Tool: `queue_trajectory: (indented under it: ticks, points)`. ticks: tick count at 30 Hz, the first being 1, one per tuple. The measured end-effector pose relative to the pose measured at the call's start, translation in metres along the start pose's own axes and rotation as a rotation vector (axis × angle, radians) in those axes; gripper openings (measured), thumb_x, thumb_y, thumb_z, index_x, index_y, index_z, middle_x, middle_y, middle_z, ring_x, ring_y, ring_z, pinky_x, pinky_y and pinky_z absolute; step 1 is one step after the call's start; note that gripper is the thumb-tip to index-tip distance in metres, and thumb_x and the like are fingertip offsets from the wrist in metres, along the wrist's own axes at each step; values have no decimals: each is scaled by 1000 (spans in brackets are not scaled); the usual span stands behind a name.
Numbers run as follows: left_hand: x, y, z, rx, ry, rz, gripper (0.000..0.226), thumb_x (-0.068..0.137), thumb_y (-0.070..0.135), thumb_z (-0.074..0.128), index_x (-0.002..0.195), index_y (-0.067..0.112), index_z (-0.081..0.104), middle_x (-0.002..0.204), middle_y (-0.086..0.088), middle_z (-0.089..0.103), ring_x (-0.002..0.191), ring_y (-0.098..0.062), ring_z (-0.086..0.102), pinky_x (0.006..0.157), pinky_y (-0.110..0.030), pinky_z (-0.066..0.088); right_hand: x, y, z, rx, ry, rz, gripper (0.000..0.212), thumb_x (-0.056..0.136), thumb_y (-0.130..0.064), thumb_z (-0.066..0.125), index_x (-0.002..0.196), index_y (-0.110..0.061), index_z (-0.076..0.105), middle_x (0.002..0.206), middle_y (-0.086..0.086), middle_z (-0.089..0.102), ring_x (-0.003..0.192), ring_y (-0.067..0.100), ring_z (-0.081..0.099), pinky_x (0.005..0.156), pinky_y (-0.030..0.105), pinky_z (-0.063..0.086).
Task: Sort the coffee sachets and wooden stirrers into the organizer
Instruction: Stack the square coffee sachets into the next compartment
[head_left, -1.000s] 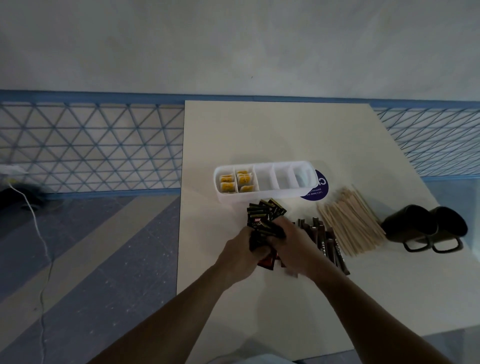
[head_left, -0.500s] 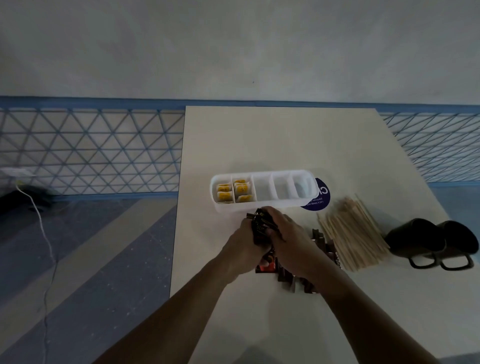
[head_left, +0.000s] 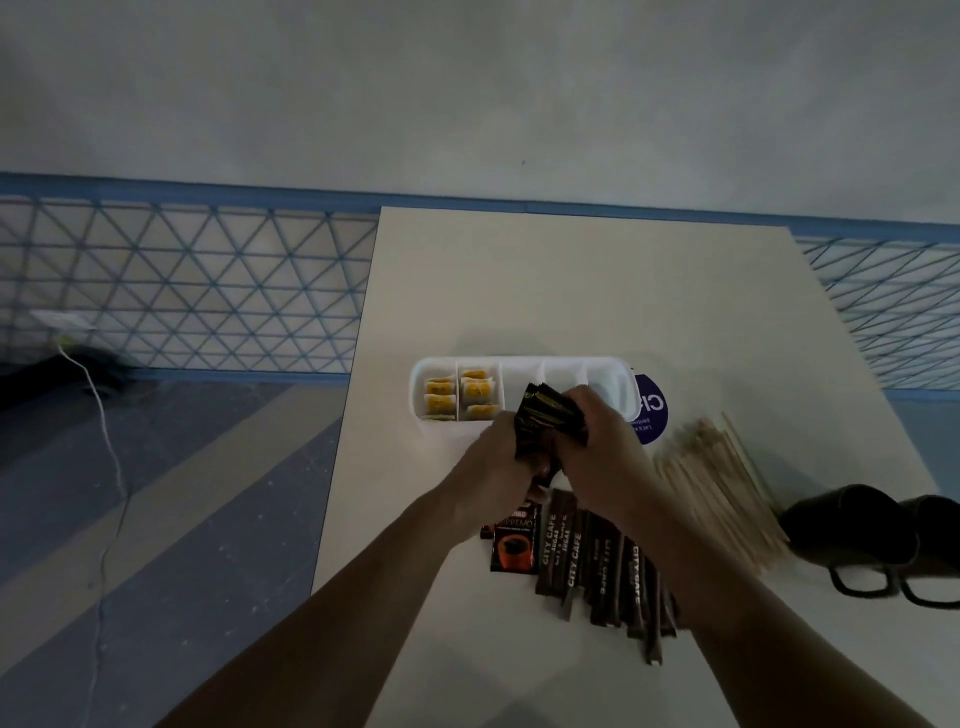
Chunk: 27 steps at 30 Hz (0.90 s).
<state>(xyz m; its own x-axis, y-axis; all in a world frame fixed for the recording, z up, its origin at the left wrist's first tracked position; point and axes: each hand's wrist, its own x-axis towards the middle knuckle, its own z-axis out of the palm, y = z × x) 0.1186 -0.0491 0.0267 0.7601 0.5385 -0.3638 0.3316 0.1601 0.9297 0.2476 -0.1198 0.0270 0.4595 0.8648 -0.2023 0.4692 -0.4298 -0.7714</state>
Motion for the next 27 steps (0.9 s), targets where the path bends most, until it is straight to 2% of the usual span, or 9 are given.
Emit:
queue_trajectory:
  ticks: [4,6,8,11,14,19,23,27]
  points:
    - [21,1,-9,108,40,-45,17,90,15,63,107,12,63,94,-13,70,84,-27,69,80,-55,57,22,-5,-13,-75,-5,-9,22,92,1,55,98,-20,58,75,-1,62,54,6,55,40,12,39]
    - [30,6,-17,289,123,-52,40,83,28,74,117,14,58,101,-5,68,87,-20,67,79,-45,58,35,-10,-19,-114,9,-26,25,90,2,57,98,-22,57,75,-5,61,59,5,55,41,11,40]
    - [37,12,-27,469,245,-33,68,76,39,80,131,15,48,115,-4,59,99,-17,61,80,-32,53,48,-14,-23,-168,13,-47,27,89,0,57,99,-24,56,79,-5,62,64,5,56,41,13,39]
    - [46,17,-43,654,340,13,89,68,45,84,141,18,40,130,-11,45,120,-28,47,97,-41,46,67,-16,-28,-258,0,-42,28,86,-5,57,105,-25,57,88,-3,65,76,16,60,57,31,52]
    - [57,17,-54,798,281,-36,106,68,53,81,151,18,25,148,-14,30,136,-35,27,110,-46,30,83,-17,-27,-286,-50,-38,32,84,-4,57,110,-23,58,95,1,67,84,23,62,68,40,58]
    - [75,-3,-61,984,212,-137,108,73,67,68,154,18,17,159,-14,20,146,-40,11,119,-53,15,101,-14,-18,-330,-126,-46,31,85,-3,55,111,-19,58,95,6,65,85,25,60,62,31,49]
    - [81,-11,-59,1013,212,-146,103,73,67,67,152,18,23,159,-11,21,146,-39,11,118,-55,15,111,-14,-10,-400,-197,-5,32,83,-5,53,112,-19,56,96,8,62,85,25,58,61,30,45]
    - [83,-14,-59,1052,204,-125,100,71,59,74,149,18,26,156,-10,25,145,-39,13,117,-56,14,117,-13,-4,-472,-217,2,31,81,-7,54,110,-17,54,92,7,59,84,27,56,64,31,45]
